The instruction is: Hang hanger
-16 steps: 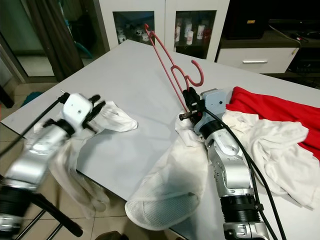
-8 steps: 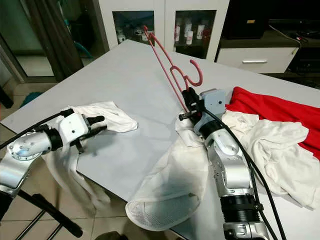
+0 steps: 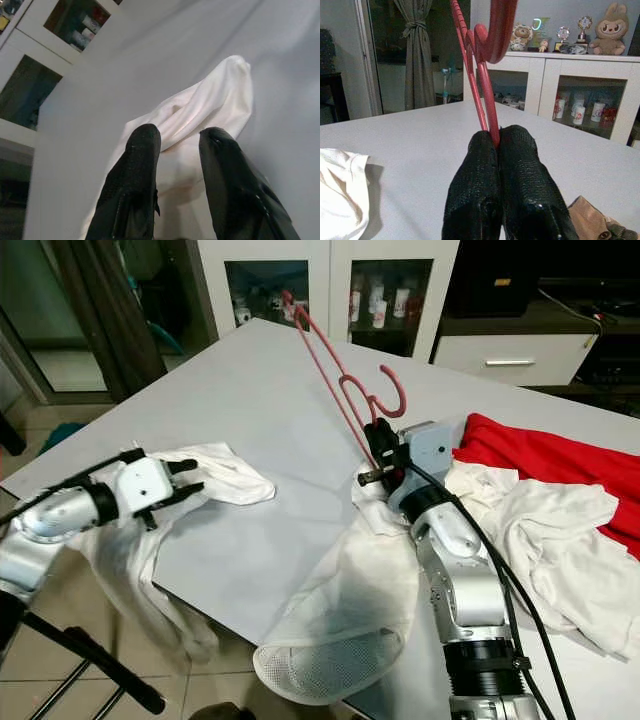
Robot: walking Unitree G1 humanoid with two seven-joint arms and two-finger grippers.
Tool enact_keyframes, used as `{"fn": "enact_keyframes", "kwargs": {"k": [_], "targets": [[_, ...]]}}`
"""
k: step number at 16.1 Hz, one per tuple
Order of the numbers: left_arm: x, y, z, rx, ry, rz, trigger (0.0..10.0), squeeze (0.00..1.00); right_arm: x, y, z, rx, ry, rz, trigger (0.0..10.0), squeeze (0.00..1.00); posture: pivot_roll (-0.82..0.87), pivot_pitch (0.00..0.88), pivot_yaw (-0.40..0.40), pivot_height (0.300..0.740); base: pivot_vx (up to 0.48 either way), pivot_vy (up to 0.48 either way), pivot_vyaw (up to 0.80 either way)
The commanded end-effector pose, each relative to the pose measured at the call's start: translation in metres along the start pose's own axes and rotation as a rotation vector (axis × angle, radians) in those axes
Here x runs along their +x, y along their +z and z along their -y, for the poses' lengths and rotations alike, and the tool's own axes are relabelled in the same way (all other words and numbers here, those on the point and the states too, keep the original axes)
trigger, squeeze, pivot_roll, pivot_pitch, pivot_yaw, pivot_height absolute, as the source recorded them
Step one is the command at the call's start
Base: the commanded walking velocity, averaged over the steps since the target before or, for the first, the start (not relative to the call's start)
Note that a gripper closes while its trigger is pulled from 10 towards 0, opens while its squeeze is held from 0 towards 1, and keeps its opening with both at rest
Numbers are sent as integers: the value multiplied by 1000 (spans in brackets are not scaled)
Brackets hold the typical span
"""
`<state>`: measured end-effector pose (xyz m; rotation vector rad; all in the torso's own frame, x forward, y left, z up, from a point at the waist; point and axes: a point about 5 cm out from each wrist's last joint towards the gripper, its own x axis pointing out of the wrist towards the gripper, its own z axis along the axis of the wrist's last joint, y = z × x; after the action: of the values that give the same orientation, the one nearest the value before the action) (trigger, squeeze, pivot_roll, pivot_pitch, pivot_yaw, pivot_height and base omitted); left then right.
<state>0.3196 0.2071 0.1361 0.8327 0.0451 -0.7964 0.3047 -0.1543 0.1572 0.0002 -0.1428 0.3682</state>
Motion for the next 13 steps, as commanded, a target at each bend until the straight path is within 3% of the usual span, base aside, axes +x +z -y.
{"fn": "enact_keyframes", "kwargs": {"k": [1,4,6,8,11,13], "targets": [[4,3,0,8,2,9,10000,0,-6,-10,5,6,-21,-59,10000,0,-47,21,45,740,0,0,0],[13,1,10,-115,84,45,10000,0,-5,-10,1,0,-7,-63,10000,0,-50,18,39,740,0,0,0],[16,7,7,-273,234,136,10000,0,-4,-10,-1,0,-1,-65,10000,0,-44,12,35,740,0,0,0],[16,10,5,-373,327,179,10000,0,-1,-9,-1,0,6,-61,10000,0,-33,6,32,740,0,0,0],[14,5,8,-377,330,141,10000,0,2,-9,-3,1,16,-59,10000,0,-19,1,25,740,0,0,0],[11,0,12,-297,251,87,10000,0,3,-9,-5,6,24,-60,10000,0,-14,2,23,740,0,0,0]]}}
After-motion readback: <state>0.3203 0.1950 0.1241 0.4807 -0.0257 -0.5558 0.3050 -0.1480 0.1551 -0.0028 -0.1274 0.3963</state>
